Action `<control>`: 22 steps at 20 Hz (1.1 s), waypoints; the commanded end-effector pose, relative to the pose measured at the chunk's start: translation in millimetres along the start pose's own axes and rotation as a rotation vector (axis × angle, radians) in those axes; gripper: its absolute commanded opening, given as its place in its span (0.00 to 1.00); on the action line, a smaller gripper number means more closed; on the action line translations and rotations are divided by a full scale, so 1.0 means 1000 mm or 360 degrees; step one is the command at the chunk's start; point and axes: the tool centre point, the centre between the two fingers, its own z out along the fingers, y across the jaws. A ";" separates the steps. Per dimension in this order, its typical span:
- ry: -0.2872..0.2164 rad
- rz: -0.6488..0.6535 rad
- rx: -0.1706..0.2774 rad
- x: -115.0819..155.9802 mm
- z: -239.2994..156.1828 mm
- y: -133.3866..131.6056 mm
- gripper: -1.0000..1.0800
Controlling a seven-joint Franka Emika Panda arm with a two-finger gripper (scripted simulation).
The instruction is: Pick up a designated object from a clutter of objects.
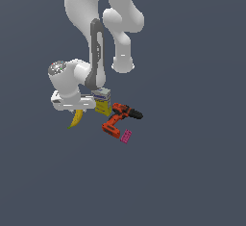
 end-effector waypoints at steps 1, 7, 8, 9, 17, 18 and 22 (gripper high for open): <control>0.0004 0.0000 -0.0002 -0.001 -0.014 -0.001 0.00; 0.0004 0.0002 0.0000 -0.007 -0.058 -0.005 0.00; 0.0004 0.0002 0.0000 -0.008 -0.067 -0.006 0.00; 0.0004 0.0002 0.0000 -0.009 -0.077 -0.007 0.00; 0.0002 0.0004 -0.0004 -0.020 -0.156 -0.013 0.00; 0.0001 0.0005 -0.0005 -0.021 -0.166 -0.014 0.00; 0.0001 0.0005 -0.0006 -0.025 -0.207 -0.017 0.00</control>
